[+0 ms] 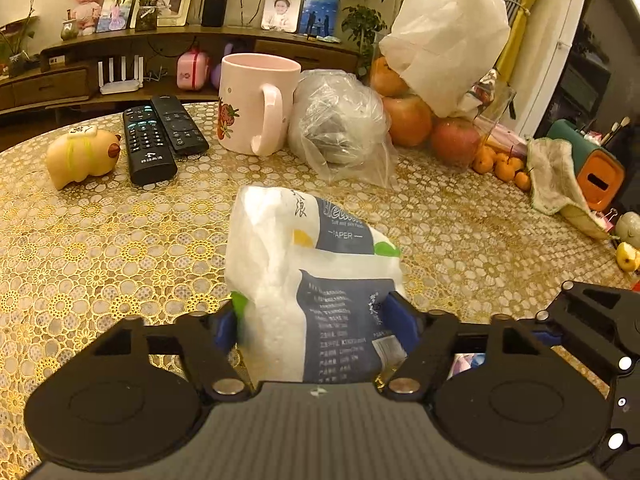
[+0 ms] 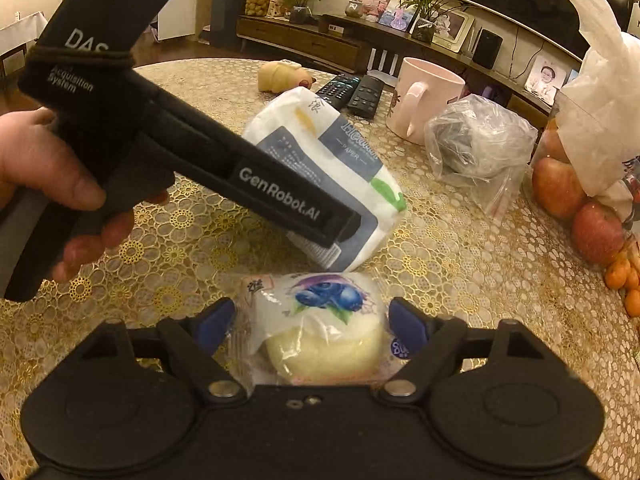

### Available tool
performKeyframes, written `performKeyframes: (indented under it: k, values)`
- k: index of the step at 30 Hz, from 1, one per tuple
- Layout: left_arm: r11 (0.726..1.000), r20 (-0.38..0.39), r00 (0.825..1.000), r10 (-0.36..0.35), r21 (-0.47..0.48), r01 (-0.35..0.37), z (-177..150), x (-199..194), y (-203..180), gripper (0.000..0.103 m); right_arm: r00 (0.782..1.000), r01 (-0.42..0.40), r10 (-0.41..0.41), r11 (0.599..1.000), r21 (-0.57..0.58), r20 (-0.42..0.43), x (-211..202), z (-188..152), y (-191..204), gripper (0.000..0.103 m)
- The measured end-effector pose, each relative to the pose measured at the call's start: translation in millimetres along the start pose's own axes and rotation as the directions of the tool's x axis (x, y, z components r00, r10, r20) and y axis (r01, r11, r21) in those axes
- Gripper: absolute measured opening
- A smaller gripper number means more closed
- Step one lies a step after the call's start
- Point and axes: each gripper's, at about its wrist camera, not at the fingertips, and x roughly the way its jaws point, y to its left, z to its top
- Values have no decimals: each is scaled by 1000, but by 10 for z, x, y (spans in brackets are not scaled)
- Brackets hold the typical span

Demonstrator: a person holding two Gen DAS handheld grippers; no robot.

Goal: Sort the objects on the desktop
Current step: 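Grasp the white tissue pack with the left tool while the right tool grasps the blueberry bread bag, then carry the tissue pack and bread bag over the red shoebox with both tools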

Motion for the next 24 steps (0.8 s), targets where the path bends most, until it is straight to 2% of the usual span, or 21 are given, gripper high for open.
performKeyframes:
  k: [1,6,11,17,24]
  values:
    - [1000,6,1000,0,-4,0,3,-14,3,66,1000,3,-3,1000,-5,0,-6,5,4,80]
    - [999,38,999,-3,-34,4,32,-92,24,39,1000,22,-21,999,-24,12,-76,21,16,67]
    - [999,54,999,-4,-53,7,65,-174,18,33,999,52,-51,996,-67,20,-161,7,60,62]
    - [996,97,995,-3,-88,11,107,-375,34,32,997,73,-70,991,-112,33,-340,-40,108,62]
    - [995,124,992,-9,-99,21,110,-627,-44,32,995,87,-83,993,-81,51,-636,-82,65,62]
